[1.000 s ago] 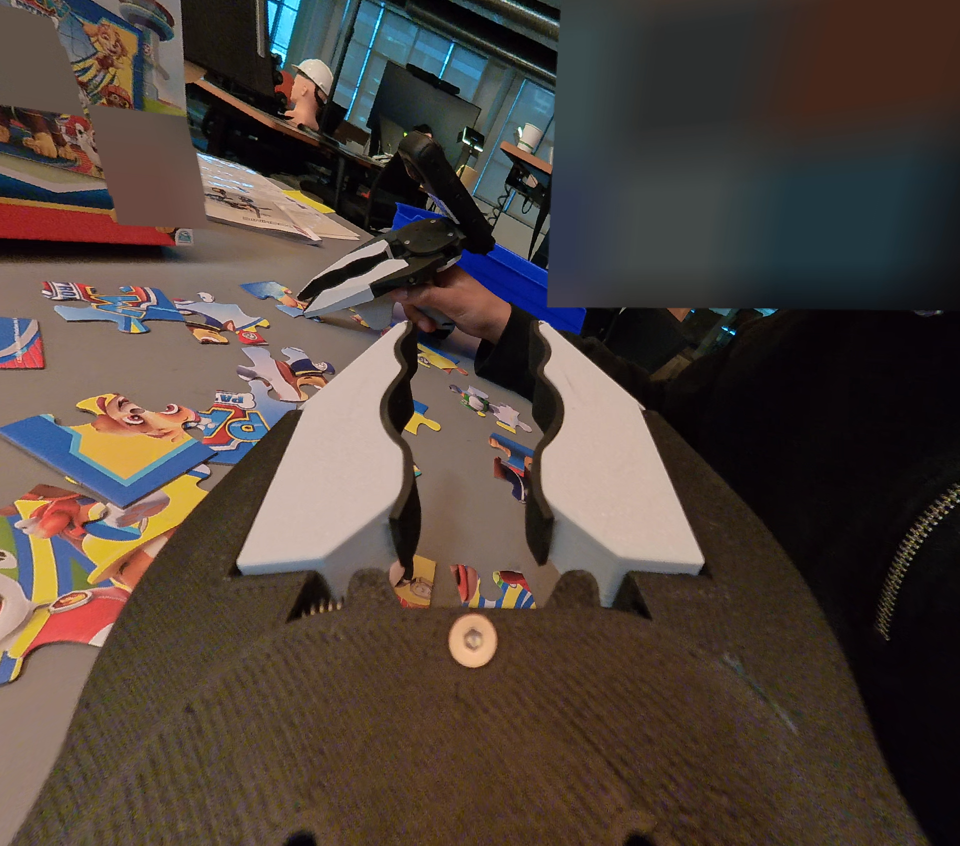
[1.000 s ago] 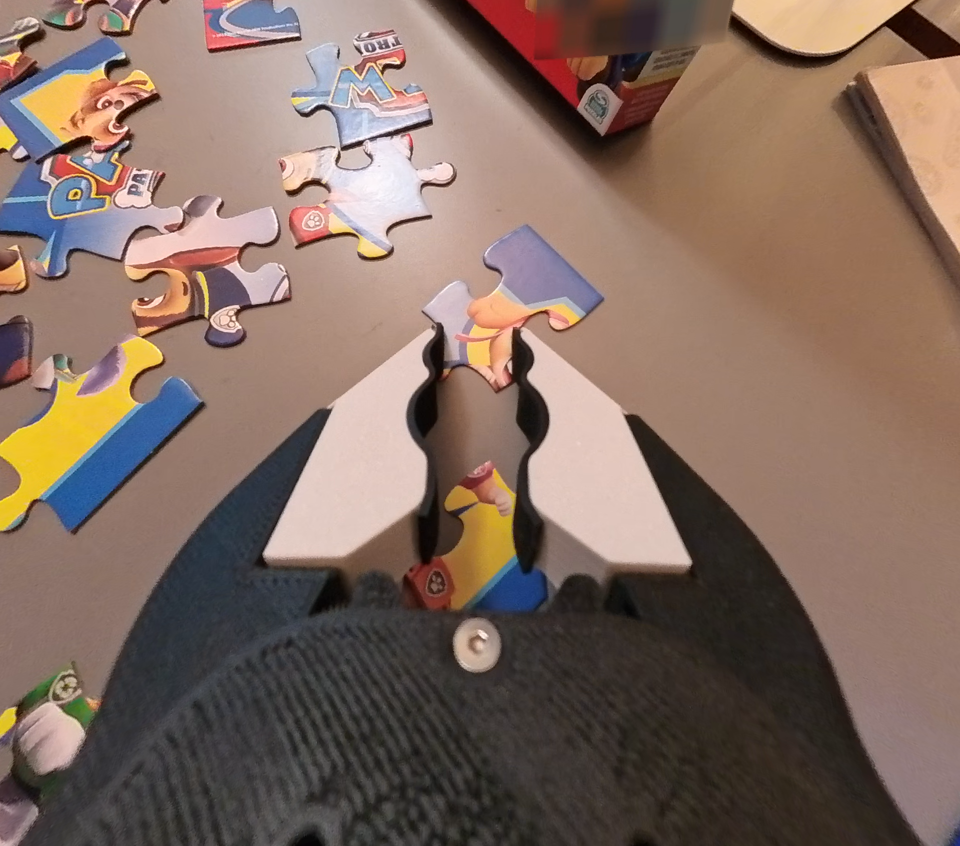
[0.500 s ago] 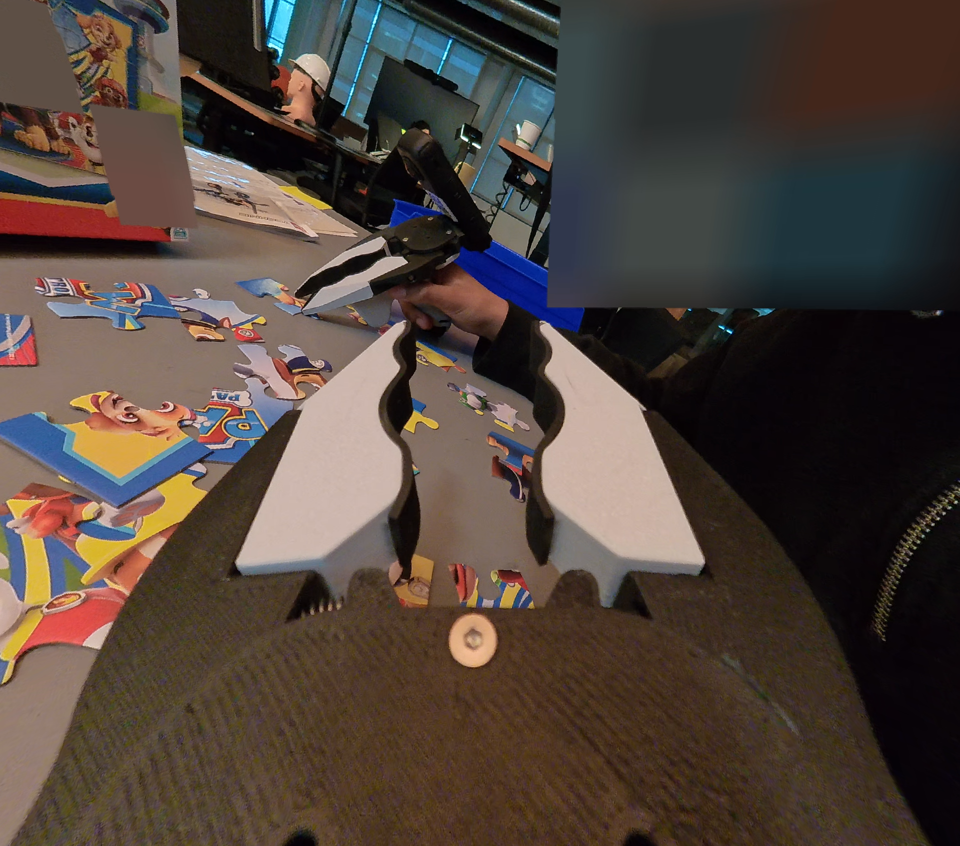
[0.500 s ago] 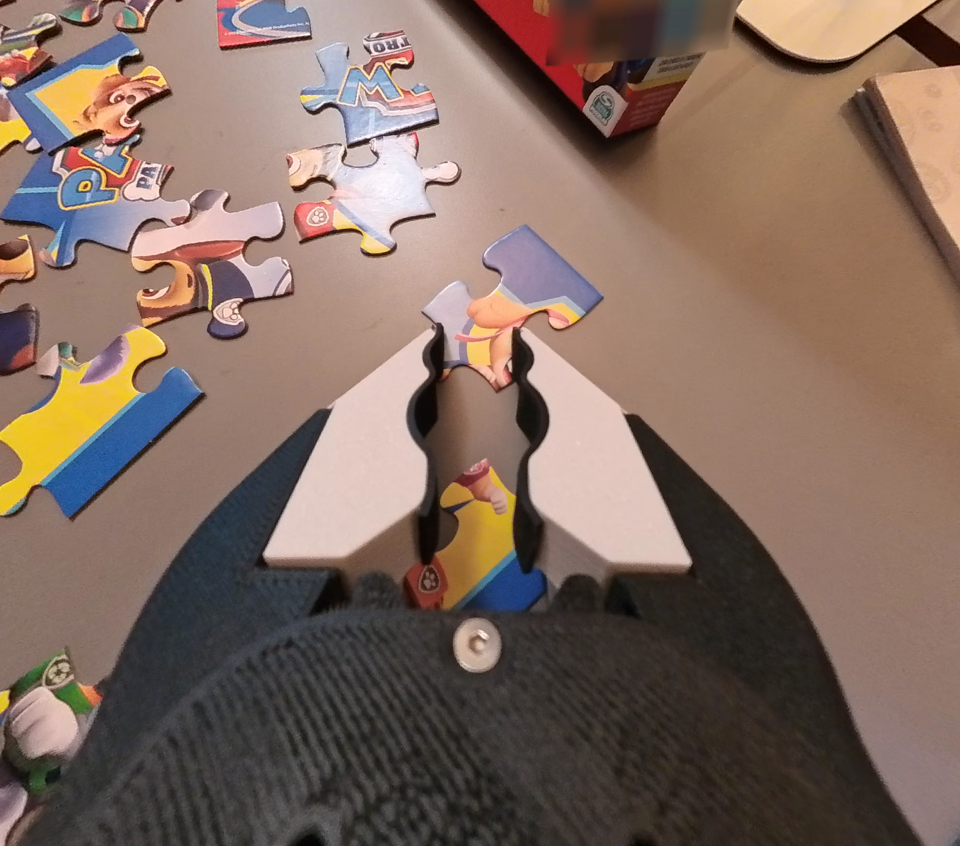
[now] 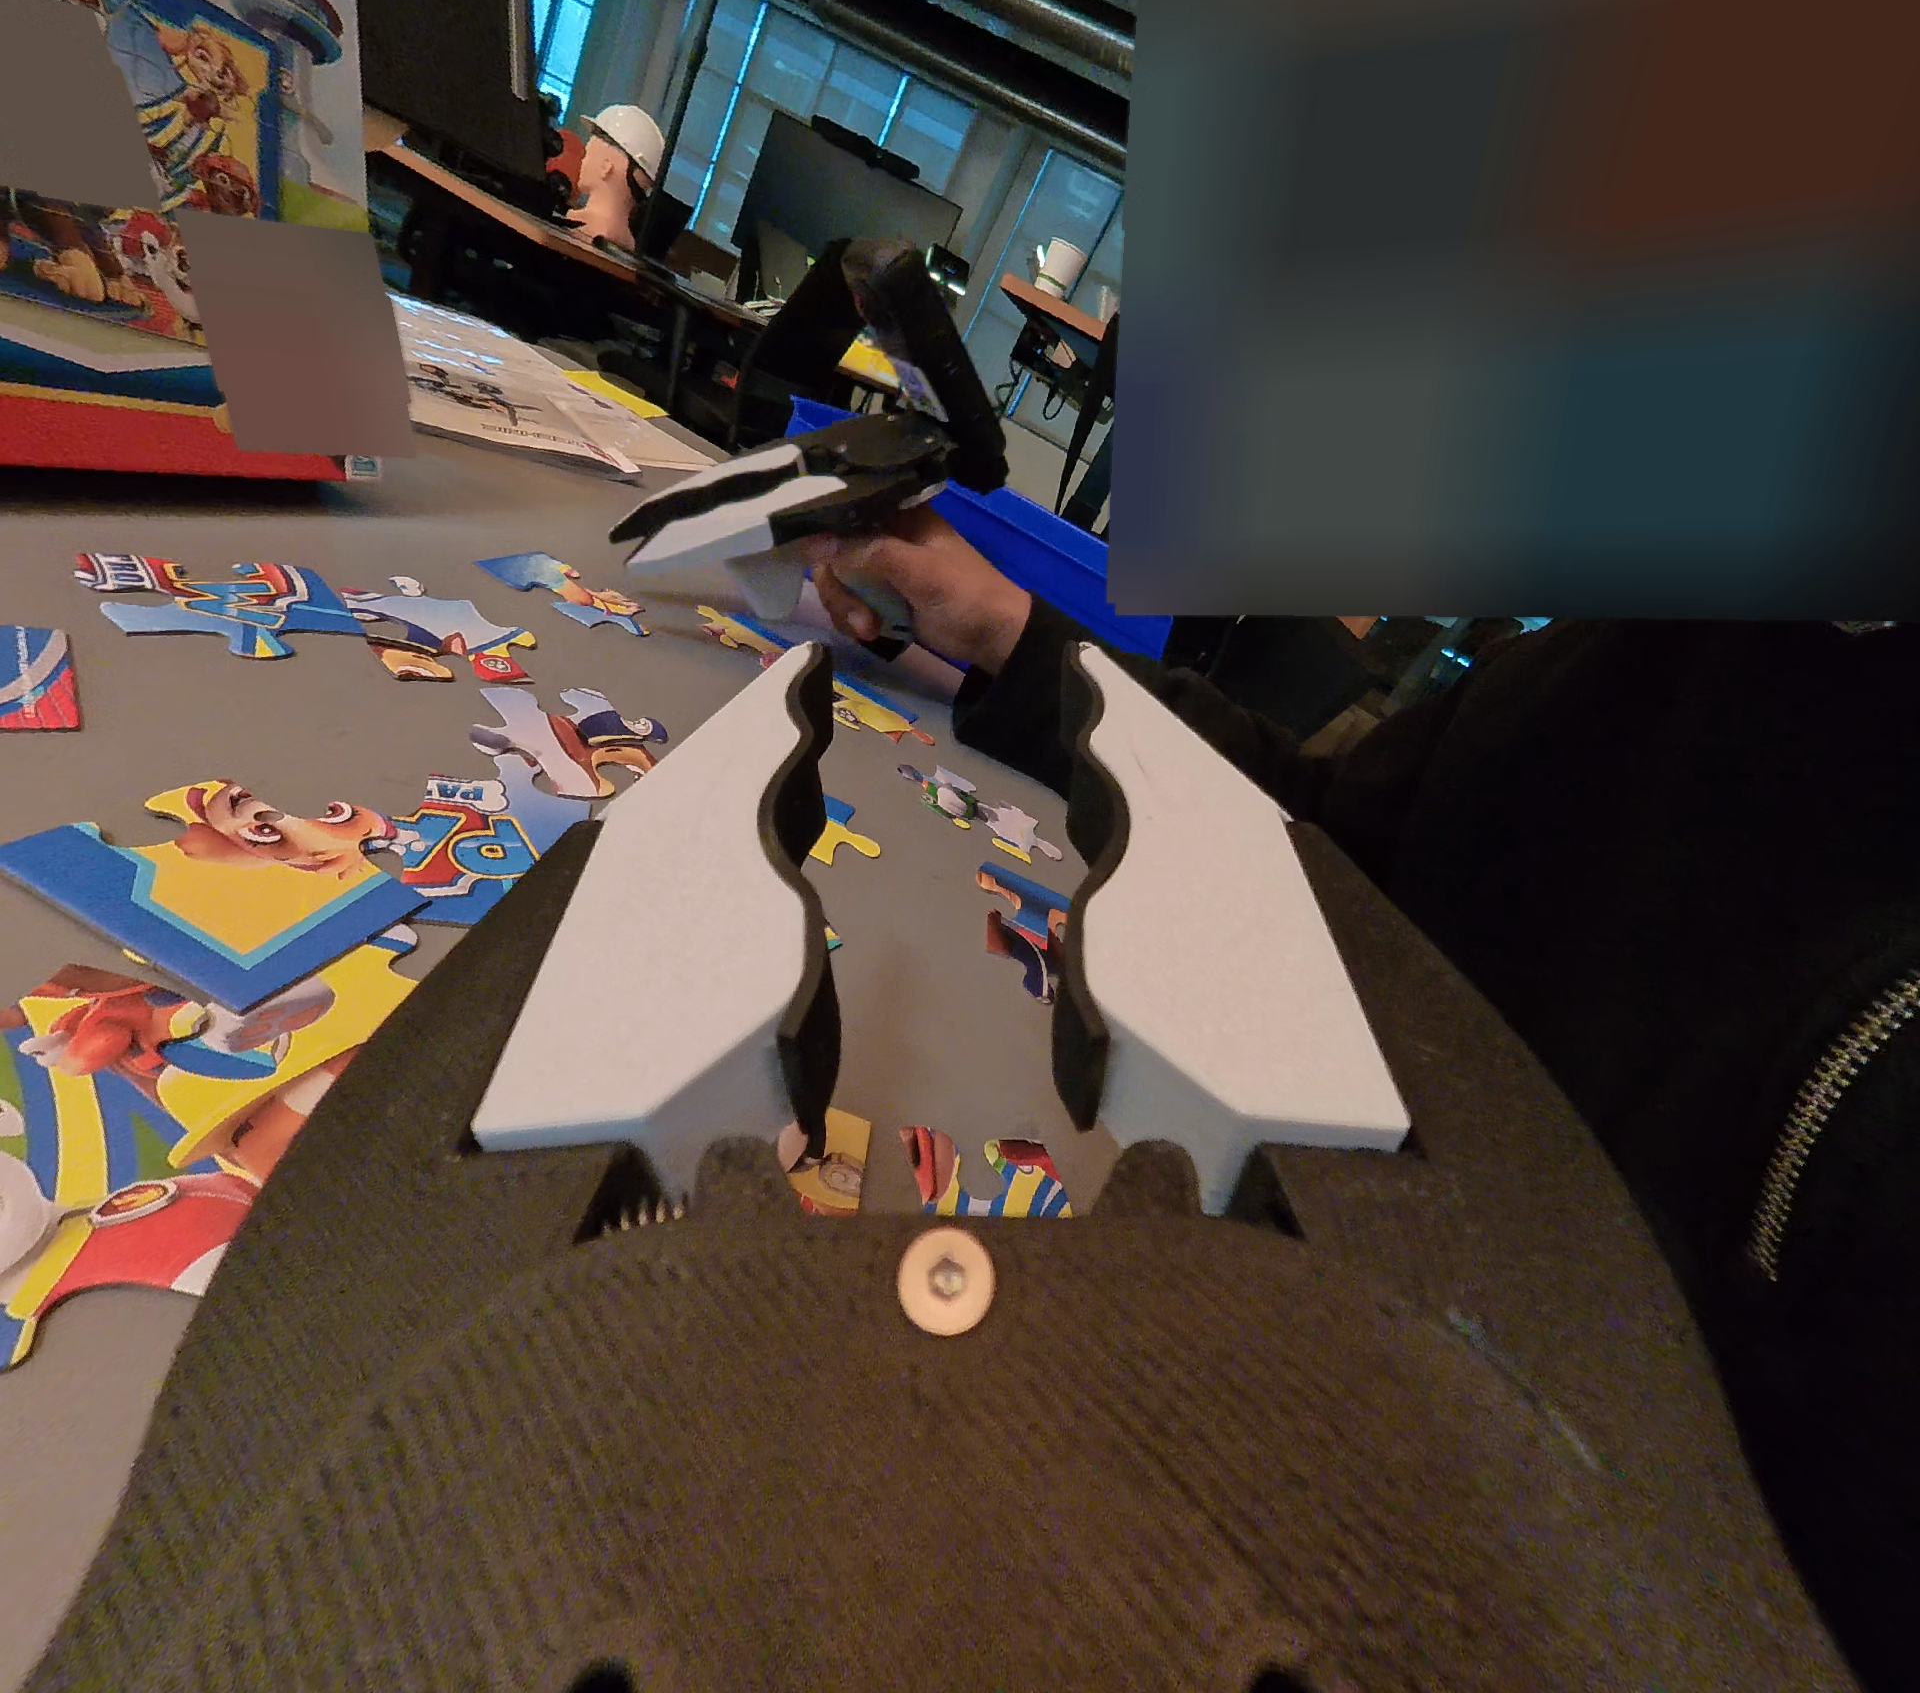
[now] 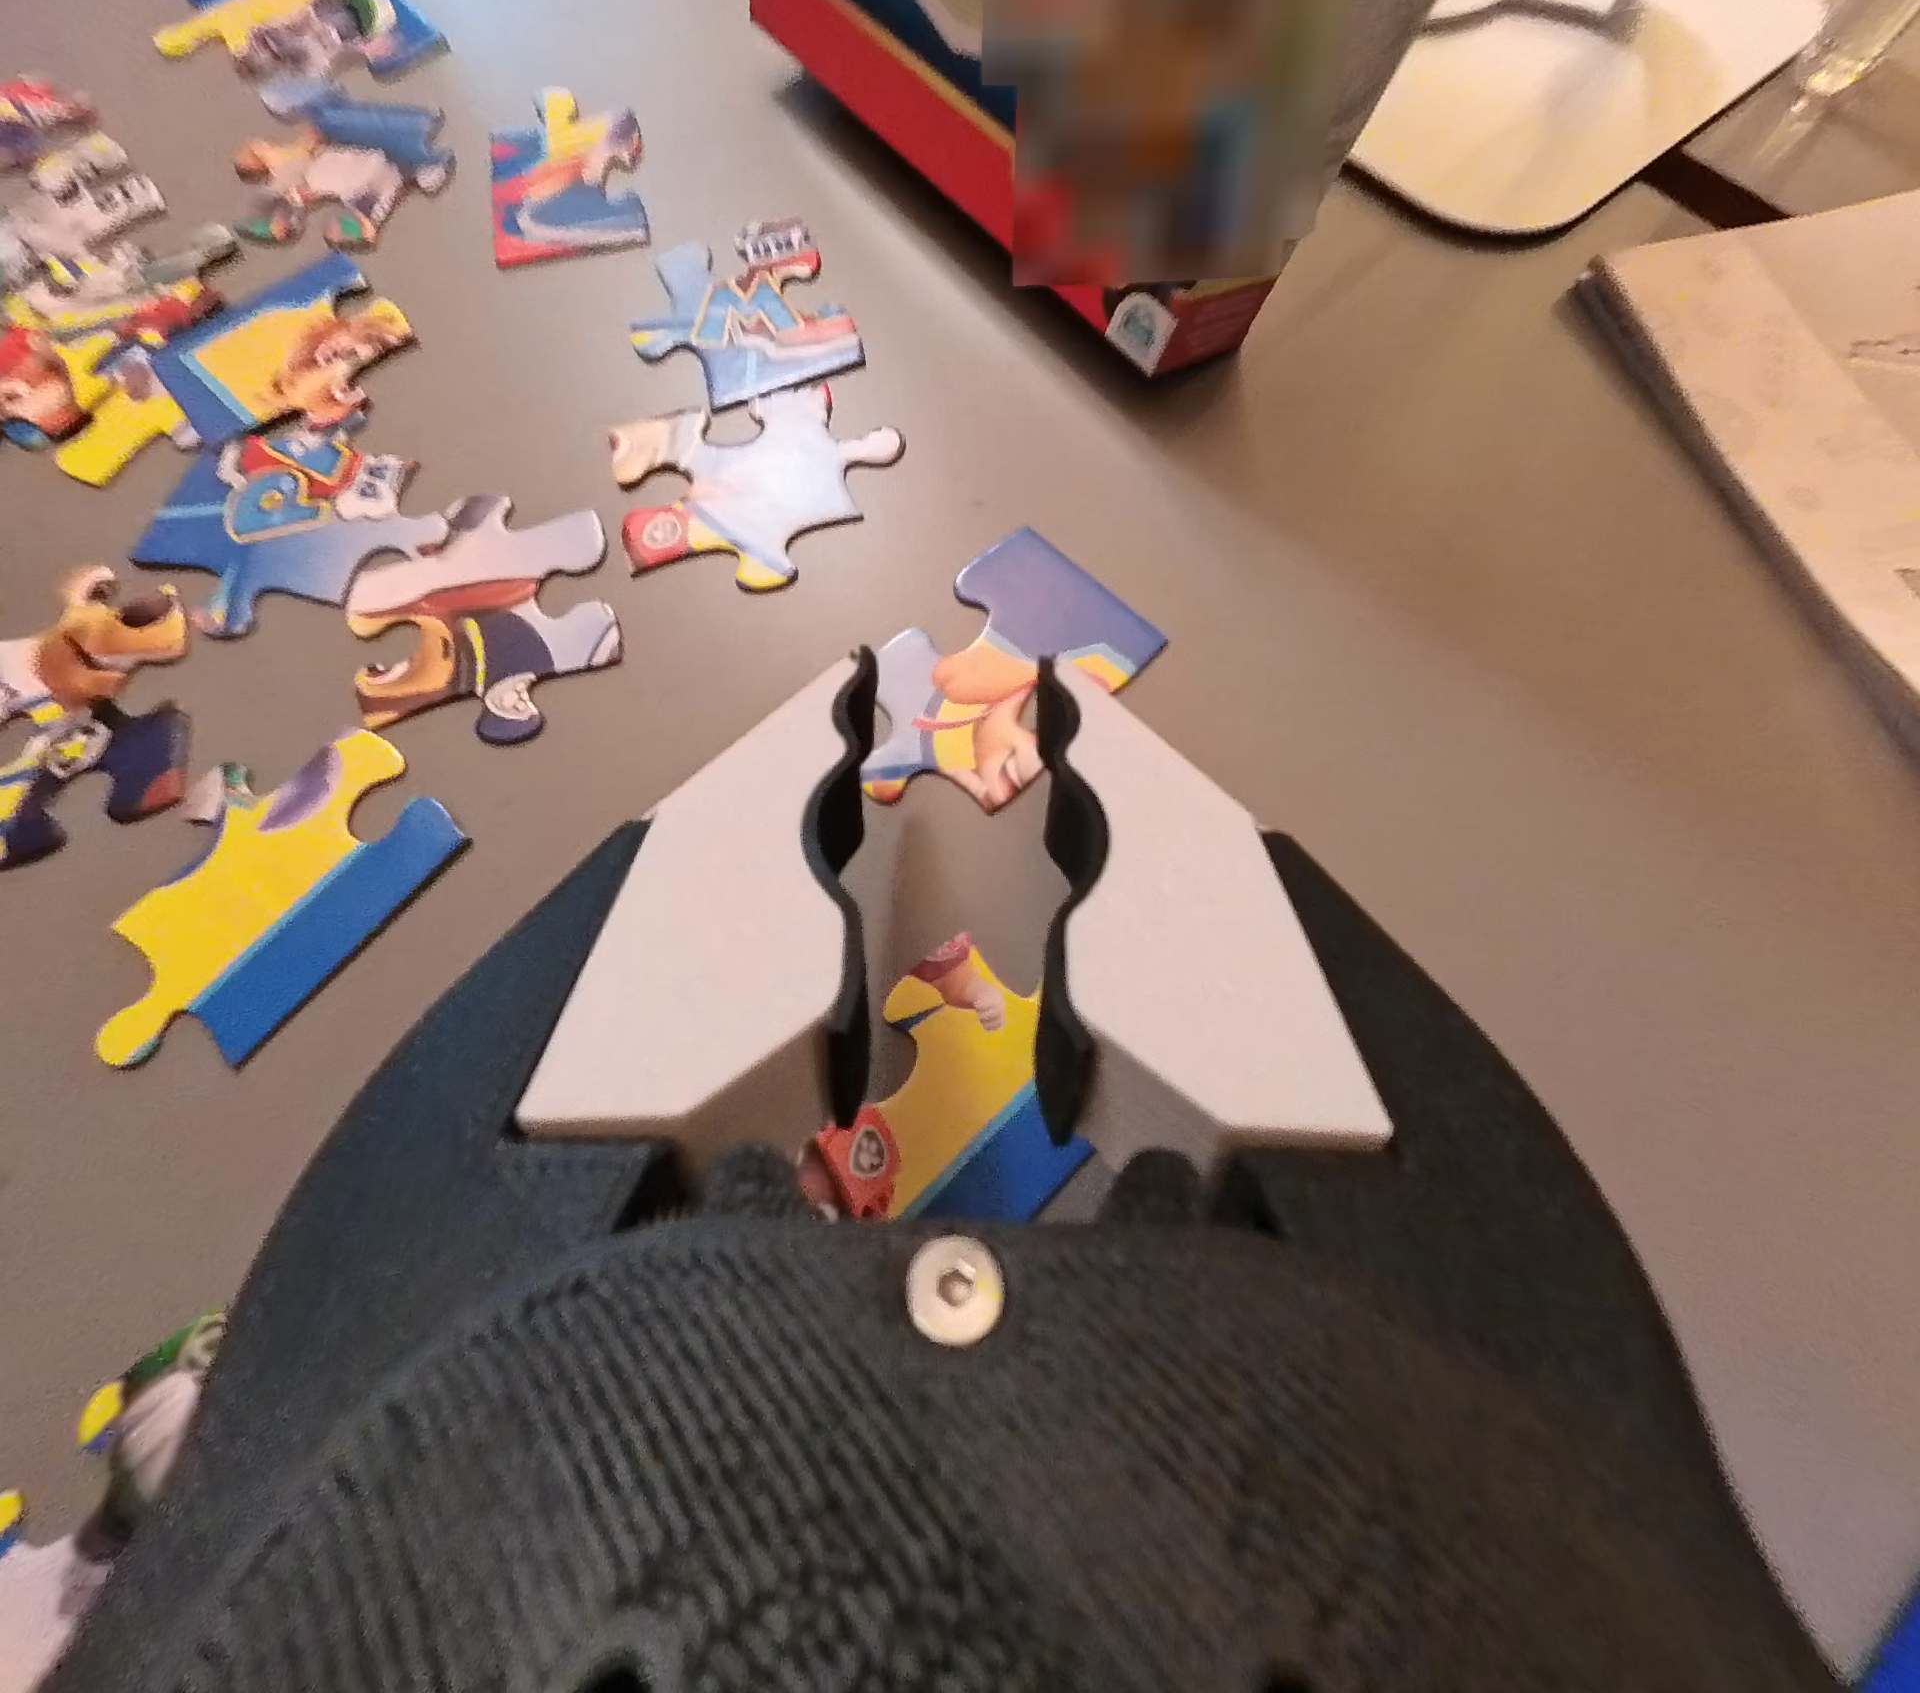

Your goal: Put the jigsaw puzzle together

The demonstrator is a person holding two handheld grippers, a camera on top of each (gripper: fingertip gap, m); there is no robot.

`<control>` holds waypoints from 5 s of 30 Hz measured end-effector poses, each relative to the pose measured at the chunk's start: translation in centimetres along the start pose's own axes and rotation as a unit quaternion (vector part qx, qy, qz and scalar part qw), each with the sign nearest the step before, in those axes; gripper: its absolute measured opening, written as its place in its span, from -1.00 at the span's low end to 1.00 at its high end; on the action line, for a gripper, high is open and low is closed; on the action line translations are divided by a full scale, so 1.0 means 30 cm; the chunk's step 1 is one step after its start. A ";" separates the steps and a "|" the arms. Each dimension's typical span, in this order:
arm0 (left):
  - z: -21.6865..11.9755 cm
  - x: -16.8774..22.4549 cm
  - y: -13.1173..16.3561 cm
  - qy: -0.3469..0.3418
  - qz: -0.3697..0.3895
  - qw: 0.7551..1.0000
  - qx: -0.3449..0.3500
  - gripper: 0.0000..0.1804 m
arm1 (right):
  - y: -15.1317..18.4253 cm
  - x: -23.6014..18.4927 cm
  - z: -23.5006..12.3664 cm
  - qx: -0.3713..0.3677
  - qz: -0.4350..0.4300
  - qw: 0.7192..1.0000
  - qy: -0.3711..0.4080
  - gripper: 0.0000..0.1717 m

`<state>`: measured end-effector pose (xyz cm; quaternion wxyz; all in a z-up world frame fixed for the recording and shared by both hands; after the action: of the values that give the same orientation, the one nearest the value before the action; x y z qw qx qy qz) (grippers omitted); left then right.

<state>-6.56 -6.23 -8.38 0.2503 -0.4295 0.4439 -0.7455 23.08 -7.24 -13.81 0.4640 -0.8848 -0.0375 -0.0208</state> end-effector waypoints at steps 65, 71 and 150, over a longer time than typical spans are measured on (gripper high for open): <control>-0.055 0.064 -0.054 -0.007 0.104 0.992 0.065 -0.80 | -0.122 -0.017 -0.203 0.179 0.043 0.982 0.042 -0.73; -0.053 0.062 -0.050 -0.008 0.102 0.993 0.060 -0.80 | -0.126 -0.027 -0.203 0.179 0.037 0.982 0.041 -0.73; -0.055 0.041 -0.054 -0.027 0.097 0.993 0.062 -0.78 | -0.146 -0.048 -0.199 0.176 0.049 0.983 0.032 -0.55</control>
<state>-8.61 -5.63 -6.84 0.3595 -0.3878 0.4292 -0.7322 21.27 -9.73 -6.92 0.6135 -0.7893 0.0171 -0.0192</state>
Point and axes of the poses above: each gripper's, where its closed fingertips meet, z out along the fingers, y out of its underside, x = y × z across the jaws, the point moved 5 cm from there along -z, back along the fingers, and after that the axes turned 11 degrees about y, right-handed, at the moved point
